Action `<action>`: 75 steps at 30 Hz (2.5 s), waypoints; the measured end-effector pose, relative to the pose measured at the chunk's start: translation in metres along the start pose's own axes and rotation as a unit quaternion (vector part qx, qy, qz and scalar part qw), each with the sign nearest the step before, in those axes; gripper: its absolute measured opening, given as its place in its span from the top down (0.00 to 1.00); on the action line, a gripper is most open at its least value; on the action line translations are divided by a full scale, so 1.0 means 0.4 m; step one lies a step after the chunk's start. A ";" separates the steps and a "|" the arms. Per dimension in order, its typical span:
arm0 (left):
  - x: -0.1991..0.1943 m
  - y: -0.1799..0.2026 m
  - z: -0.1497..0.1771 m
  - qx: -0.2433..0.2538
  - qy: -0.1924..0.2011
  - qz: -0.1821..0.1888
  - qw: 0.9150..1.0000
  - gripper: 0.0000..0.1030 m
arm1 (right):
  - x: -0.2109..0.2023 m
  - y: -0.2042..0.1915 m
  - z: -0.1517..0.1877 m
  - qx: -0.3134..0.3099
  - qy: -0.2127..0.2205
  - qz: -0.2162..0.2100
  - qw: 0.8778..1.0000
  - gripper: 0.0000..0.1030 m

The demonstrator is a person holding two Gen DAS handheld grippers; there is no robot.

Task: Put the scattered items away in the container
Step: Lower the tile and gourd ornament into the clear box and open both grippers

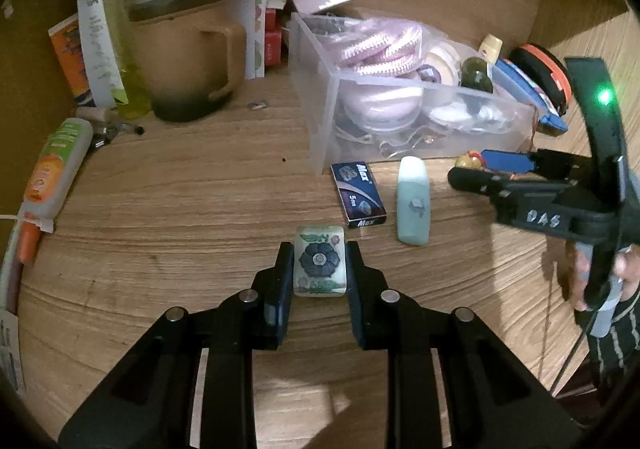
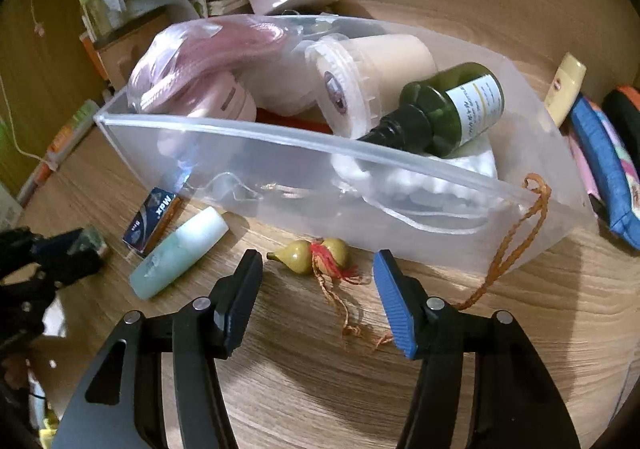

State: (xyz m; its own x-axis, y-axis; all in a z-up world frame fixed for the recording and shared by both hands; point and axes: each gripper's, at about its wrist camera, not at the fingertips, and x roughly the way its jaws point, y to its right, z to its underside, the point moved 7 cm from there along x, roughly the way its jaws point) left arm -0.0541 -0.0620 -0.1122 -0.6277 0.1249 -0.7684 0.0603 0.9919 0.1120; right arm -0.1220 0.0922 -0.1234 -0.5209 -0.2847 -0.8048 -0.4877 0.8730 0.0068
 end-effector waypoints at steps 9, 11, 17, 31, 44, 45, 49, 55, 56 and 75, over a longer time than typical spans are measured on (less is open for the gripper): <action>-0.025 -0.003 -0.024 -0.007 0.021 0.005 1.000 0.77 | -0.017 -0.017 0.005 -0.018 0.015 -0.011 1.000 0.62; -0.030 0.001 -0.030 -0.008 0.023 0.008 1.000 0.77 | -0.035 -0.016 0.008 -0.017 0.024 -0.014 0.999 0.62; -0.042 0.026 -0.068 -0.005 0.036 0.019 0.999 0.77 | -0.099 -0.014 -0.003 -0.027 0.057 -0.010 0.998 0.62; -0.047 0.154 -0.166 0.020 0.063 0.049 0.997 0.77 | -0.238 0.062 -0.044 -0.004 0.132 -0.001 0.991 0.62; -0.037 0.224 -0.253 0.034 0.078 0.061 0.994 0.77 | -0.279 0.186 -0.110 0.033 0.170 0.011 0.985 0.62; -0.036 0.228 -0.262 0.036 0.080 0.061 0.994 0.77 | -0.280 0.189 -0.117 0.033 0.172 0.012 0.984 0.62; -0.035 0.235 -0.296 0.038 0.088 0.067 0.993 0.77 | -0.278 0.199 -0.141 0.034 0.179 0.013 0.983 0.62; -0.003 0.244 -0.322 0.043 0.087 0.072 0.993 0.77 | -0.216 0.212 -0.140 0.053 0.156 -0.012 0.986 0.62; 0.006 0.246 -0.323 0.044 0.084 0.071 0.993 0.77 | -0.201 0.214 -0.137 0.055 0.147 -0.012 0.988 0.62; 0.088 0.254 -0.311 0.067 0.060 0.076 0.993 0.77 | -0.141 0.220 -0.109 0.058 0.116 -0.001 0.992 0.61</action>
State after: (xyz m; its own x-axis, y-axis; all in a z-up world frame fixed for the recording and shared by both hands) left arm -0.1666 0.0403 -0.0494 -0.6907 0.2775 -0.6678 0.2596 0.9570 0.1293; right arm -0.1663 0.1678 -0.0515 -0.6740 -0.3582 -0.6461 -0.4114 0.9084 -0.0745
